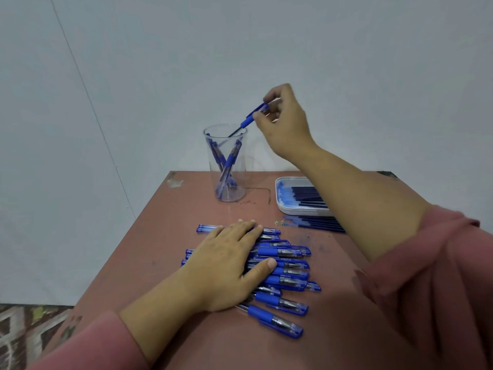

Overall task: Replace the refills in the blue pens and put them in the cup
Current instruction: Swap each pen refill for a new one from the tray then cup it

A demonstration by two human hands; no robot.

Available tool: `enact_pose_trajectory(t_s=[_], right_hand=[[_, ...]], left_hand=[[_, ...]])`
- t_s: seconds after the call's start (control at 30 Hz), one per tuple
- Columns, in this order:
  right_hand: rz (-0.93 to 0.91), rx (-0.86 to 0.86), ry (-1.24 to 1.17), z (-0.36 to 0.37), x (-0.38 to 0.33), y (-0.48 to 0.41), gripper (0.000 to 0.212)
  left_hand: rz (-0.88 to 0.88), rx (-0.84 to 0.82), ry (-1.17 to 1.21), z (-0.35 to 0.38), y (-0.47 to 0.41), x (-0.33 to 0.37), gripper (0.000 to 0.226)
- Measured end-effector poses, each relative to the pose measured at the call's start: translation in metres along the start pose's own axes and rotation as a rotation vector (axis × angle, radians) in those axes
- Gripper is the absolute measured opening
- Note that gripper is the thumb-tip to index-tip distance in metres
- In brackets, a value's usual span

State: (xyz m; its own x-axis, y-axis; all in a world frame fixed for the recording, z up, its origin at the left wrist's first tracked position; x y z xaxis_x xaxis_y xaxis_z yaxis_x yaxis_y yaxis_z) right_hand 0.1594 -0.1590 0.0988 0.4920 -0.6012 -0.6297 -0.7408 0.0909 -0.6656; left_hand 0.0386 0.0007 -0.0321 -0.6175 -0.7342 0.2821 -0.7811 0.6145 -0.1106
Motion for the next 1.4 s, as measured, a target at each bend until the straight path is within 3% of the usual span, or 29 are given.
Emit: enact_pose_trajectory(t_s=[0.1,0.23,0.37,0.73,0.93,1.17,1.4], right_hand=[[-0.020,-0.094,0.086,0.010,0.004,-0.002,0.013],[-0.009,-0.157,0.173,0.005,0.013,0.009,0.021],[0.010,-0.205,0.194,-0.018,0.020,0.039,0.016],[-0.020,-0.609,0.265,-0.071,0.037,0.148,0.010],[-0.097,-0.656,0.204,-0.078,0.018,0.164,0.019],[-0.113,-0.769,0.292,-0.067,0.008,0.182,0.032],[-0.341,-0.647,0.468,-0.058,0.002,0.190,0.014]], left_hand=[[0.003,0.002,-0.002,0.000,-0.001,-0.001,0.089],[0.008,0.003,0.011,0.001,-0.002,-0.002,0.089],[0.012,0.012,0.016,0.001,-0.002,-0.002,0.088],[0.011,0.030,0.039,0.000,-0.004,-0.003,0.088],[0.009,0.026,0.056,-0.001,-0.004,-0.003,0.088],[-0.014,0.028,0.075,-0.002,-0.002,-0.002,0.088],[-0.003,0.042,0.098,-0.007,-0.001,0.001,0.089]])
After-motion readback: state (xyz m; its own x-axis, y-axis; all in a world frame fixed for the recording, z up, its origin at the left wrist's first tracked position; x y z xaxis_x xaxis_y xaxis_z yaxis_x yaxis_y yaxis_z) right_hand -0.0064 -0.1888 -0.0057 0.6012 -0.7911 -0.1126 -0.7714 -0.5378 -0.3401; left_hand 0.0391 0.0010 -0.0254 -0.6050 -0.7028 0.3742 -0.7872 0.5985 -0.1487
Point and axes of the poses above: each hand's wrist, its own y-axis away from the middle knuckle, its own z-axis out of the palm, x = y × z, the point moved 3 cm from there along -y, towards the middle knuckle, and after that the axes turned 8 degrees about y, right-handed, at the moved point
